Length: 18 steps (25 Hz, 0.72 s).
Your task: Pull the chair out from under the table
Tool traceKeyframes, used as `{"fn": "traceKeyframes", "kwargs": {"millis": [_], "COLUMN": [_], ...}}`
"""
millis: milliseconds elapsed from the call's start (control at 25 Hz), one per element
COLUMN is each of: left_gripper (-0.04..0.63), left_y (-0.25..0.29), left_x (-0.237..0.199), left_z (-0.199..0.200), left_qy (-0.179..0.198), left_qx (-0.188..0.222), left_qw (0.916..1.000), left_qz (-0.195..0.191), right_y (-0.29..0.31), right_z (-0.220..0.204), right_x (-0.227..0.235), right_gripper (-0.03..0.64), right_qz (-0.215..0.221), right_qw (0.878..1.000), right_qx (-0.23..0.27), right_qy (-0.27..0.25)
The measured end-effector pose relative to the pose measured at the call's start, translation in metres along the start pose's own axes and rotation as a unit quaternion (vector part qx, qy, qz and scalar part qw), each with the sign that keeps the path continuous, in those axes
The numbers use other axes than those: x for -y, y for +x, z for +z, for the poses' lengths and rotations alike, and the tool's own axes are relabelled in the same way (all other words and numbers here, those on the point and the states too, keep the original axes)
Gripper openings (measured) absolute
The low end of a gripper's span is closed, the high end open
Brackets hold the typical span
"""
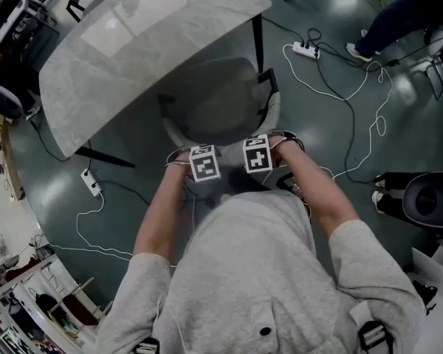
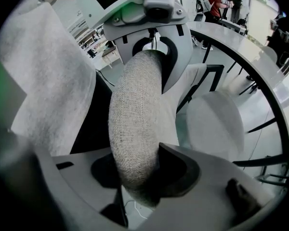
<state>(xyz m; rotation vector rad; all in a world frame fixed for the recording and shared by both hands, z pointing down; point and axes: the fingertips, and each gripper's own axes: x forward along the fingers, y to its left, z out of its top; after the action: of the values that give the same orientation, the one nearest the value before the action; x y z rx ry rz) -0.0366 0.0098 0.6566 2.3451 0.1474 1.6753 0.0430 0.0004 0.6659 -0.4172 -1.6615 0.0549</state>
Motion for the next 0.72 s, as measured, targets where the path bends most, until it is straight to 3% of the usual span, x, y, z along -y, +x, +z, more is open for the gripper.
{"fn": "traceKeyframes", "kwargs": {"millis": [720], "left_gripper": [0.160], "left_y": [0.013], "left_x": [0.040], "left_z": [0.001], "left_qy": [-0.001], "left_qx": [0.001], "left_qw": [1.0000], "left_qz": [-0.001], "right_y": [0.012], "right_z": [0.003], "right_x": [-0.040], "right_gripper": [0.155], "right_qz": [-0.004], "right_qw": [1.000], "right_qx": [0.003], "right_qy": [-0.001]}}
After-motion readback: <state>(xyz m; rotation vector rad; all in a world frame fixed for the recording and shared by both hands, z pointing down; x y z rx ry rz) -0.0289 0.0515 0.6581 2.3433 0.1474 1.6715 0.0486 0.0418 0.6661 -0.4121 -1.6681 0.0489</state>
